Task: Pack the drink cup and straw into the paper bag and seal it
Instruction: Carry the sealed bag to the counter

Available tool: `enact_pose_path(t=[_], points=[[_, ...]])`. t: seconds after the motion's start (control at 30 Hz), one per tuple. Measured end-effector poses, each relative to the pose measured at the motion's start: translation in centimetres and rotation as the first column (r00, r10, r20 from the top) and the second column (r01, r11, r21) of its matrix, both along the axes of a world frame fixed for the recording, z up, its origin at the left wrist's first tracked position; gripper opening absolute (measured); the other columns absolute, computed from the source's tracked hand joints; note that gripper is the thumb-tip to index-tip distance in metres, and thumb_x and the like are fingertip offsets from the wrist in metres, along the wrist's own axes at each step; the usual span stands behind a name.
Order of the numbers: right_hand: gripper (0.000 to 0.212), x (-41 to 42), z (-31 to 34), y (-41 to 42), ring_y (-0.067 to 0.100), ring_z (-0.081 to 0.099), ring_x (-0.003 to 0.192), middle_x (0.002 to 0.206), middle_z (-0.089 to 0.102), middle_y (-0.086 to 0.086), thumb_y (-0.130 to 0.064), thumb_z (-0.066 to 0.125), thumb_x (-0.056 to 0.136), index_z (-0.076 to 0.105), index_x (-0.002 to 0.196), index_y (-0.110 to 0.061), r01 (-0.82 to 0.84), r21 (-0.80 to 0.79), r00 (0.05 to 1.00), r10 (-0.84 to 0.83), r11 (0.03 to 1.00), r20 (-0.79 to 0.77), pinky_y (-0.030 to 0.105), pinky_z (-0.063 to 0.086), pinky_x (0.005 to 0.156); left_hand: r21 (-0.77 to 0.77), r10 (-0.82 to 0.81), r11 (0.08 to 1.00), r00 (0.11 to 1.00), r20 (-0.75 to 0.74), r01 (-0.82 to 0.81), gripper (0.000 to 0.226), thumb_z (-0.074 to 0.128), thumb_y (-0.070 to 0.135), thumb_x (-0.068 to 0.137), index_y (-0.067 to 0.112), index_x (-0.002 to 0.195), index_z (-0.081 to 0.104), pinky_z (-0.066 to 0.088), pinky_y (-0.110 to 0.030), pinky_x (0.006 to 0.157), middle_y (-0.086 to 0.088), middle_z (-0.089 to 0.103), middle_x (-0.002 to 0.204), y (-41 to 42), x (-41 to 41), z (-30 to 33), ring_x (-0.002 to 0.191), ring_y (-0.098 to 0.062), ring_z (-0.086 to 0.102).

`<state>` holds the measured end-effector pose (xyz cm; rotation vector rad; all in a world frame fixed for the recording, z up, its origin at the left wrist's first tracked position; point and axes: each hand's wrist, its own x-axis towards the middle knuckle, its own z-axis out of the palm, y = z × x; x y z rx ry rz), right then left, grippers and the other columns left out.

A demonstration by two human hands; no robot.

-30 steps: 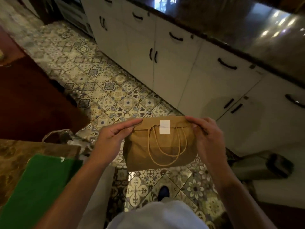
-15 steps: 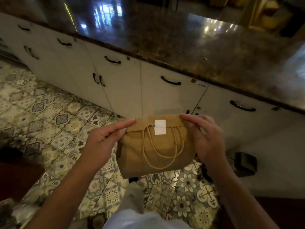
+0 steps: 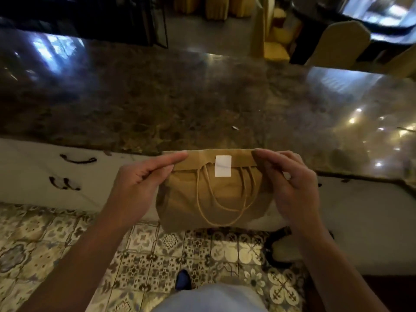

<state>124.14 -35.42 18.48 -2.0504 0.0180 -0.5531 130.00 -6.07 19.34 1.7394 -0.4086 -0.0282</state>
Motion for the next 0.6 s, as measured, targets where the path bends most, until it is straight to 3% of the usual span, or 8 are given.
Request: enact_pose_path(t=[0.33, 0.6], points=[[0.037, 11.5, 2.4, -9.3, 0.024, 0.063, 0.113, 0.113, 0.069, -0.019, -0.005, 0.063, 0.097, 0.072, 0.117, -0.034, 0.177, 0.023, 0.979, -0.178, 0.984, 0.100, 0.055, 0.055, 0.090, 0.010, -0.146, 0.989, 0.982, 0.119, 0.146, 0.048, 0.056, 0.008, 0.099, 0.052, 0.111, 0.073, 0.048, -0.007, 0.090, 0.030, 0.072, 0.116, -10.7, 16.4, 2.7, 0.113, 0.005, 0.066], [0.033, 20.5, 4.2, -19.0, 0.021, 0.063, 0.114, 0.112, 0.072, -0.018, -0.009, 0.063, 0.097, 0.075, 0.119, -0.030, 0.198, 0.065, 0.972, -0.205, 0.978, 0.116, 0.052, 0.054, 0.094, -0.027, -0.104, 0.993, 0.974, 0.203, 0.112, 0.037, 0.058, 0.003, 0.100, 0.035, 0.116, 0.069, 0.049, -0.008, 0.090, 0.034, 0.070, 0.115, -21.1, 25.6, 4.5, 0.116, 0.005, 0.064]])
